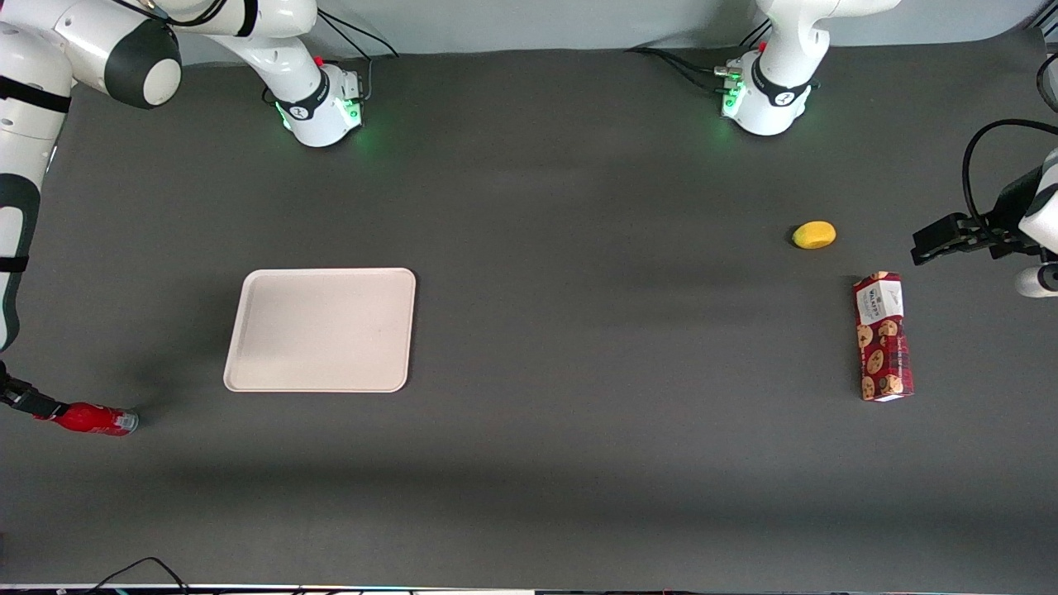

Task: Place coke bottle on tray
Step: 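Close the right gripper around the bottle's neck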

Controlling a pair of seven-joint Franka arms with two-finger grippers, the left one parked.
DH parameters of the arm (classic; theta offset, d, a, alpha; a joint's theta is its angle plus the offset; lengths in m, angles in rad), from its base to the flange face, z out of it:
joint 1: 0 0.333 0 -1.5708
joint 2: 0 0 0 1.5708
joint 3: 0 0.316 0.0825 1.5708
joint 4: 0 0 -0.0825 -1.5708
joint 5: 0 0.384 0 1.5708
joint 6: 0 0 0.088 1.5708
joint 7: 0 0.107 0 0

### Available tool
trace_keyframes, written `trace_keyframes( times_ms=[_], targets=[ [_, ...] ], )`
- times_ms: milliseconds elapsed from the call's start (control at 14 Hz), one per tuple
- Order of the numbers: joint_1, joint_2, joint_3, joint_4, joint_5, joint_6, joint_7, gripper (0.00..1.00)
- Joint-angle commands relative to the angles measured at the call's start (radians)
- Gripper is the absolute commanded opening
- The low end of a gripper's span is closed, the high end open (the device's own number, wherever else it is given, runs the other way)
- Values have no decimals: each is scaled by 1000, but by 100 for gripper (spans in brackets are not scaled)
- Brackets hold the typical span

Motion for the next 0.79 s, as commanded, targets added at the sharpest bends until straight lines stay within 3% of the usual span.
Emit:
trace_keyframes(
  times_ms=[0, 714],
  targets=[
    [0, 28, -9, 31, 26, 5, -29, 100],
    [-3, 80, -9, 86, 26, 5, -27, 96]
  ],
)
